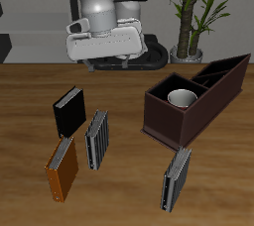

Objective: Place the red mug into the left desk caddy's right compartment and place the left striped book into the left desk caddy's back compartment

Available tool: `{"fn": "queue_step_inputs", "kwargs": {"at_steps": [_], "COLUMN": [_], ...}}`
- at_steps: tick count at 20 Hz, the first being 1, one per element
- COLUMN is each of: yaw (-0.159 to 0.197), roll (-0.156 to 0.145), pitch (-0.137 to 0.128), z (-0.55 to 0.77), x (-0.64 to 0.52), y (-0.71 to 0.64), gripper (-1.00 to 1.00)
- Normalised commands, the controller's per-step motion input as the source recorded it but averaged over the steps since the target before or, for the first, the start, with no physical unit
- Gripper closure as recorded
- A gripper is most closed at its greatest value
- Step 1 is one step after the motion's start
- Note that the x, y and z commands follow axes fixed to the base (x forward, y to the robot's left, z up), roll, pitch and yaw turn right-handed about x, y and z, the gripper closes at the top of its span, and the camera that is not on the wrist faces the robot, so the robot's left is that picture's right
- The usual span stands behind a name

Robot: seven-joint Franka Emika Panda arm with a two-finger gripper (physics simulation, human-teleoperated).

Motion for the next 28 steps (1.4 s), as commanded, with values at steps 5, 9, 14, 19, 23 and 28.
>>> {"fn": "queue_step_inputs", "kwargs": {"at_steps": [5, 9, 14, 19, 23, 28], "yaw": [-0.013, -0.021, 0.005, -0.028, -0.031, -0.023], "roll": [-0.009, -0.007, 0.005, -0.023, -0.009, -0.011], "pitch": [0.005, 0.007, 0.001, 0.013, 0.006, 0.002], "z": [-0.01, 0.03, -0.02, 0.03, 0.15, 0.09], "x": [0.16, 0.19, 0.09, 0.26, 0.29, 0.27], "y": [0.12, 0.13, 0.05, 0.13, 0.24, 0.22], "gripper": [-1.00, -1.00, -1.00, -1.00, -1.00, -1.00]}}
